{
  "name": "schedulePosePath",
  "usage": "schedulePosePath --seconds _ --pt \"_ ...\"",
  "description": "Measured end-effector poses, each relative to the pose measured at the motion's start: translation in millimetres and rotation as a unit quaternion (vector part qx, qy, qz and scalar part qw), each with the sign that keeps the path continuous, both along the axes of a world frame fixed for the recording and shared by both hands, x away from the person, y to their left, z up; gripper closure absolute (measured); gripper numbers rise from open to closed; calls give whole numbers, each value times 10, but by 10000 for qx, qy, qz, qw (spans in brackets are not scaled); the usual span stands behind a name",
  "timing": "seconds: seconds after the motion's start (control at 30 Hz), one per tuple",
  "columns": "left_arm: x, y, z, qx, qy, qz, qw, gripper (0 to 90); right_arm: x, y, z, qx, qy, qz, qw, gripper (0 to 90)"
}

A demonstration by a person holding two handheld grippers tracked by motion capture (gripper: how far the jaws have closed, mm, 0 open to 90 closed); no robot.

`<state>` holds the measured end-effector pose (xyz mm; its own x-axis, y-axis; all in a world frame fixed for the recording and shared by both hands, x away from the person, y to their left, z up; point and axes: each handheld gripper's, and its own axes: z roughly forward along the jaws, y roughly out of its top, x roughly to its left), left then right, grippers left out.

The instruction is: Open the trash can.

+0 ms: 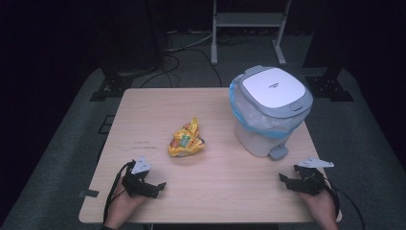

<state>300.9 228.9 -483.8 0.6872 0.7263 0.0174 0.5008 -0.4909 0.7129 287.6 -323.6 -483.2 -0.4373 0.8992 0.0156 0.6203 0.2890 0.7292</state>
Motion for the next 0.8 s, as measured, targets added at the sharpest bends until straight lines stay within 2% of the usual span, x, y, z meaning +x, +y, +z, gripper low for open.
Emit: schedulePosePath --seconds 0.07,0.13,0.23,0.27,0.3,0.33,0.37,0.4,0.43,0.53,0.63,0.8 --pt "0 0 0 1 0 -2 10000 0 -8 -9 11 96 34 9 9999 359" --pt "0 0 0 1 0 -1 10000 0 -8 -16 16 152 48 19 9999 378" --pt "0 0 0 1 -1 -1 10000 0 -11 -34 35 279 72 54 9996 512" --pt "0 0 0 1 -1 -1 10000 0 -11 -34 35 279 72 54 9996 512" --pt "0 0 0 0 -1 1 10000 0 -19 -42 57 341 52 60 9994 588" --pt "0 0 0 0 -1 1 10000 0 -19 -42 57 341 52 60 9994 588" --pt "0 0 0 -1 0 1 10000 0 -29 -56 87 398 17 78 9992 673" --pt "0 0 0 1 0 0 10000 0 -29 -56 87 398 17 78 9992 673" --pt "0 0 0 0 -1 0 10000 0 -40 -74 123 480 -19 138 9988 762" --pt "1 0 0 1 -1 -1 10000 0 -45 -94 158 553 -41 176 9983 880" --pt "0 0 0 -1 0 1 10000 0 -44 -111 216 680 -76 216 9974 900" --pt "0 0 0 0 -1 1 10000 0 -47 -119 290 723 -125 258 9970 900"
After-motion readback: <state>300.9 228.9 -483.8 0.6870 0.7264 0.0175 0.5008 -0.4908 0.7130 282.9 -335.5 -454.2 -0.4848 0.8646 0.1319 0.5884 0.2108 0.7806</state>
